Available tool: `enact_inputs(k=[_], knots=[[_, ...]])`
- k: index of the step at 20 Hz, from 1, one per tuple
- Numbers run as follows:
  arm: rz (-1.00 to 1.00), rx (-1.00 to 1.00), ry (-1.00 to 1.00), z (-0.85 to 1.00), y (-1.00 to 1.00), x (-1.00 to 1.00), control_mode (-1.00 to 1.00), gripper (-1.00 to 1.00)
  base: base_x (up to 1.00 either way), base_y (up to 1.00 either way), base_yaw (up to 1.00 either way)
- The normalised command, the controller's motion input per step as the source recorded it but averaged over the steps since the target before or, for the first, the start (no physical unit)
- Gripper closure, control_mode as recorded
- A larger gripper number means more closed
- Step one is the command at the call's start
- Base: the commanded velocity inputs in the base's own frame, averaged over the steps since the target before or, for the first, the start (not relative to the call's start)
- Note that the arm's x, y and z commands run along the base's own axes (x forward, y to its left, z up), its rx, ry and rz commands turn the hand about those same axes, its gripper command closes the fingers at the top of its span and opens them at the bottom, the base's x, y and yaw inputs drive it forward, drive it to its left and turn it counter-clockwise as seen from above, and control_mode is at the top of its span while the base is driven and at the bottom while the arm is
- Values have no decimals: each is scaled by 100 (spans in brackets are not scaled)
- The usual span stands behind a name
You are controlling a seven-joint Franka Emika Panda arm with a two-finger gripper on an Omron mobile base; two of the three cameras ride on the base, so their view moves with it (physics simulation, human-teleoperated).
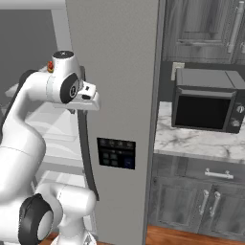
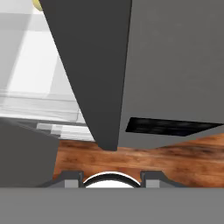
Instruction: Fully open the fridge drawer.
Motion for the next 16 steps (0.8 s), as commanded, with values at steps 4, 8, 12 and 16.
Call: enact_inputs(k=[4,8,12,16], knots=[[0,0,-5,0,0,-10,-100,-100,0,0,0],[0,0,-7,0,0,-47,-100,-100,0,0,0],[0,0,0,0,0,-38,-100,-100,0,0,0],[0,0,-5,4,7,-21,-100,-100,0,0,0]])
